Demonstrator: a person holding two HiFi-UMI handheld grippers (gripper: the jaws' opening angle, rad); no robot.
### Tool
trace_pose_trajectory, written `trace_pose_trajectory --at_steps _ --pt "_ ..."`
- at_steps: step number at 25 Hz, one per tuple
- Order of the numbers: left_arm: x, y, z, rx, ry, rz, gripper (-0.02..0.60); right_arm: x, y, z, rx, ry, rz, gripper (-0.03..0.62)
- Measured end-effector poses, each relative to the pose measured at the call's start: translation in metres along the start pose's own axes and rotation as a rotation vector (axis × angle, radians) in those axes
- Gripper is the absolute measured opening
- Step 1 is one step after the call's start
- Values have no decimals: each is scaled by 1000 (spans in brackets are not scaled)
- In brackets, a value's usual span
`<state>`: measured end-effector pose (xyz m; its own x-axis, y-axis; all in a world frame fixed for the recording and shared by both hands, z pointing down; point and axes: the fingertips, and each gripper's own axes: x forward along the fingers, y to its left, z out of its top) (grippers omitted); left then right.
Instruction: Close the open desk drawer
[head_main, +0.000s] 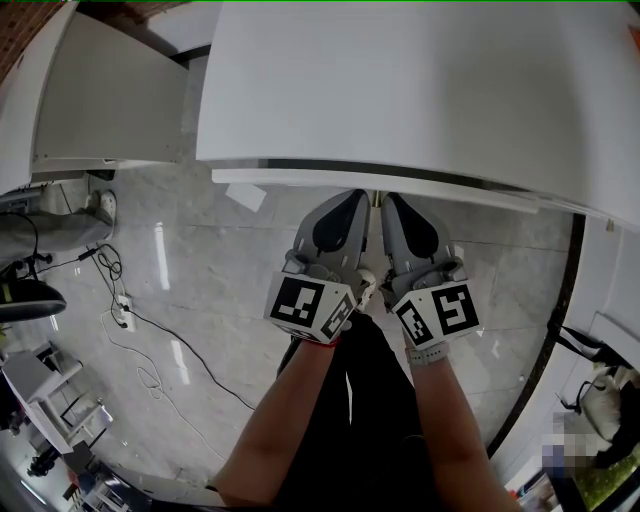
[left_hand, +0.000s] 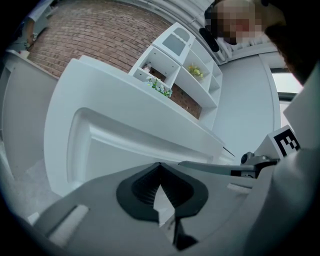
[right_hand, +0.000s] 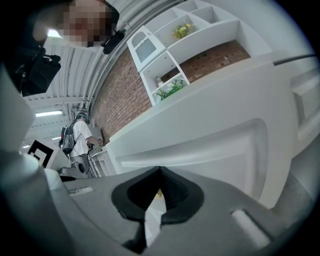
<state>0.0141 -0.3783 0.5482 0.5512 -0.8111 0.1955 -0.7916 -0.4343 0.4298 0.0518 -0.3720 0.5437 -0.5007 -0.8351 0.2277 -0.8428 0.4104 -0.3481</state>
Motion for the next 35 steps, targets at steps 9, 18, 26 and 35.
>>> trace_pose_trajectory --at_steps 9,18,26,35 --pt "9 5 4 -6 -11 -2 3 10 -4 4 -4 -6 -3 0" --pt "18 10 7 -3 -3 -10 3 19 -9 7 -15 -21 -12 0" --pt "20 9 9 -12 -13 -17 3 19 -11 9 -33 -23 -10 0" --pt "1 13 1 44 38 -48 3 8 -11 9 -35 -27 15 2"
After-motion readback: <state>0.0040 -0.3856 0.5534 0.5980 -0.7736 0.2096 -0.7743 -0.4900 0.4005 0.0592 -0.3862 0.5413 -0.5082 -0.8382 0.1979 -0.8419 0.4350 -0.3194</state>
